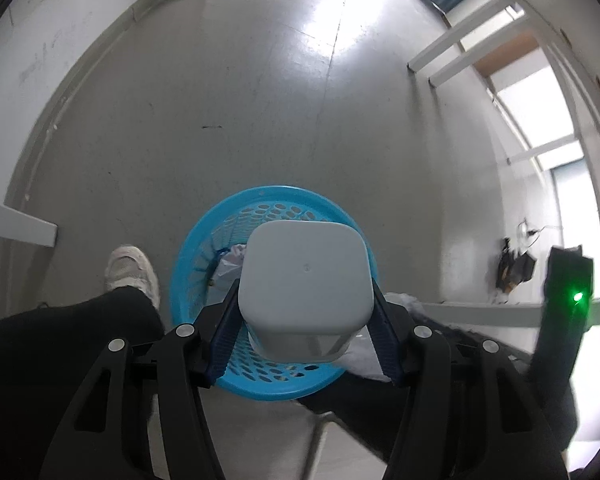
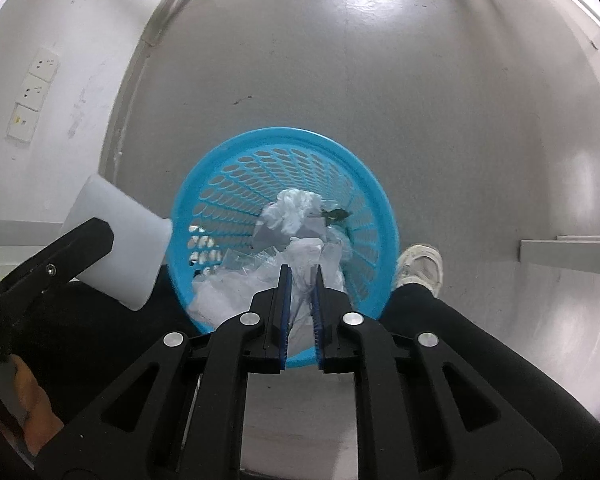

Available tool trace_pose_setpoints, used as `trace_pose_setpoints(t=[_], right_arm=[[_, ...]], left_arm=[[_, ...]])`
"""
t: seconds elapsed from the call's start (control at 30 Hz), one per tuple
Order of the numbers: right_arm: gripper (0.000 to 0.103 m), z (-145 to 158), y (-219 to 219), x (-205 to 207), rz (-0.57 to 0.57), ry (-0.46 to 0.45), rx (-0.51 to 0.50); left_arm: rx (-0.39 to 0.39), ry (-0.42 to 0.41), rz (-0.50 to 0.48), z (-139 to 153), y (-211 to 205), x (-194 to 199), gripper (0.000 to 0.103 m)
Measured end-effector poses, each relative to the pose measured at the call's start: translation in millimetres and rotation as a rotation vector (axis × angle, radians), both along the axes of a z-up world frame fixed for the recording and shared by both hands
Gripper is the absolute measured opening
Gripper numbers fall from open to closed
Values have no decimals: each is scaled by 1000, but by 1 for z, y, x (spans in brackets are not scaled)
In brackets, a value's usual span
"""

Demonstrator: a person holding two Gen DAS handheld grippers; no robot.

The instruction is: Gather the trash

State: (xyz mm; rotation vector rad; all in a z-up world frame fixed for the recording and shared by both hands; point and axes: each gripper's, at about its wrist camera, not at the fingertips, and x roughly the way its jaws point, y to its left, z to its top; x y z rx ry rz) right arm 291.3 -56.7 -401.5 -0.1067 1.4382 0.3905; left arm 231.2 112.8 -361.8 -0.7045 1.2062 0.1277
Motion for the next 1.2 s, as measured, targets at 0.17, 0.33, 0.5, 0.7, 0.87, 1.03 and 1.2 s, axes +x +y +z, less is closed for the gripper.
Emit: trace_pose_setpoints(t=[0.17,0.33,0.5,0.7,0.87,1.03,1.2], right_arm=[[45,4,-2,0,-7,-17,13],[45,8,0,-3,1,-25,6],[45,11,-4,-5,-10,-30,10],[45,27,-9,-14,-7,-49,28],[46,46,-12,-29,31,-100,17],[54,68,-14,-43,55,-161,4],[61,87,-17,-63,84,-196,24]], left_arm=[[-38,-15,28,-1,3,-4,78],[-20,-17,12,3,-2,-5,77],[-4,-17,8,7,-2,-7,76],[30,-17,10,19,0,-15,76],[98,-15,-38,35,-4,-23,78],[181,-63,-81,55,-10,-34,78],[215,-93,-122,73,-18,-50,81]])
